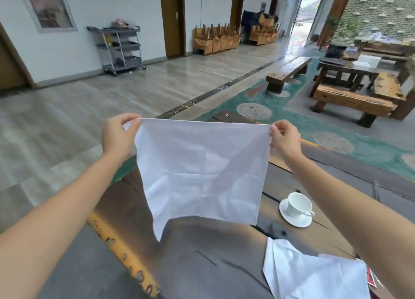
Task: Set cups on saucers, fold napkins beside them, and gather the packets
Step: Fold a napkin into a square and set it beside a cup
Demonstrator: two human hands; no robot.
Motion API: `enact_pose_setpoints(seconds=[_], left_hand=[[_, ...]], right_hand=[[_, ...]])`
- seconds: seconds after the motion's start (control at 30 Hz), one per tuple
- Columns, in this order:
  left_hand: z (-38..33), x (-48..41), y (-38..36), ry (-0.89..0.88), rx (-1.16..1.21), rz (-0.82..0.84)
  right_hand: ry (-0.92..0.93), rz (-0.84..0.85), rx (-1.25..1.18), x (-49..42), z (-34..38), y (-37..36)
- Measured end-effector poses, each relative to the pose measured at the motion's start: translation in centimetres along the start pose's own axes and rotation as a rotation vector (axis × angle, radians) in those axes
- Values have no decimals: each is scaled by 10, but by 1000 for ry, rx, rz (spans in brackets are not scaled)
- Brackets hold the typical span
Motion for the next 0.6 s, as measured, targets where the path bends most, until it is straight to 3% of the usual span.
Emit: enact_pose_setpoints(seconds=[0.1, 0.2, 0.43, 0.6], left_hand=[[-16, -23, 23, 39, 190, -64], [-22, -30, 34, 28, 345, 37], [9, 14, 28, 171, 375, 391], [35, 92, 10, 287, 327, 775]], right_hand=[[100, -58, -18, -13, 23, -4], [74, -68, -81, -19, 31, -4], [-311, 95, -304, 10, -16, 11], [-556, 261, -182, 43, -76, 35]])
Point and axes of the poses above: each hand's wrist, its own x-axis away from the middle knuckle, its own y-axis out of the back of the hand, z = x × y, the point moved 3 cm from there along -x, towards the middle knuckle, and after that the axes turned 12 degrees about -x, right-handed, at the moved point
